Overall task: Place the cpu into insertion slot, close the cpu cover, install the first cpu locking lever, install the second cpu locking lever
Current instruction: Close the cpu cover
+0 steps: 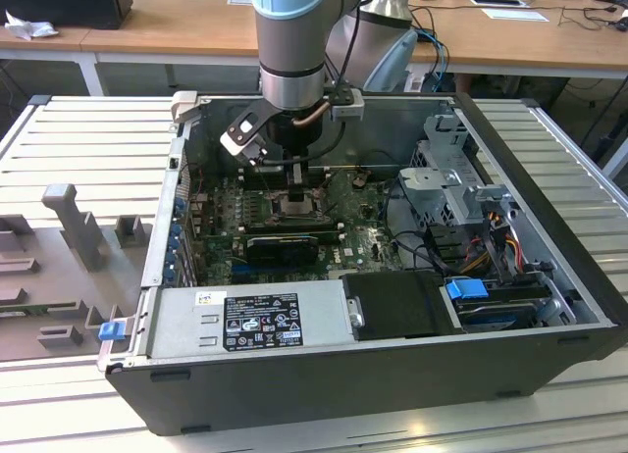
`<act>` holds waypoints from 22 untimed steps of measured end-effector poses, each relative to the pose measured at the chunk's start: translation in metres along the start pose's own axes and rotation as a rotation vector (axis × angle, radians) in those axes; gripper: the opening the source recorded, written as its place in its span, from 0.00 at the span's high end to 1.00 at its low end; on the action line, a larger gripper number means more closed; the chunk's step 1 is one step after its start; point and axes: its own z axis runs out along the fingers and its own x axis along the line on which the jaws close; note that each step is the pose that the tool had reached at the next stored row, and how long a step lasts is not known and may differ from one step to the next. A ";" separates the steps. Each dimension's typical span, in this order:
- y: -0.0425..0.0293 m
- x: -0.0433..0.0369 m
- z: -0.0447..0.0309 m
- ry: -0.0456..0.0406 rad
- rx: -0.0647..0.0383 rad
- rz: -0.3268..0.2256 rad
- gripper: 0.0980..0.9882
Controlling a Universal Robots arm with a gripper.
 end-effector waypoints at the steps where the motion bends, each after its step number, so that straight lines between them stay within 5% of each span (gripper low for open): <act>1: 0.0000 0.0000 -0.0005 -0.0001 0.000 0.000 0.99; 22: 0.0002 0.0000 -0.0036 -0.0003 0.000 0.001 0.99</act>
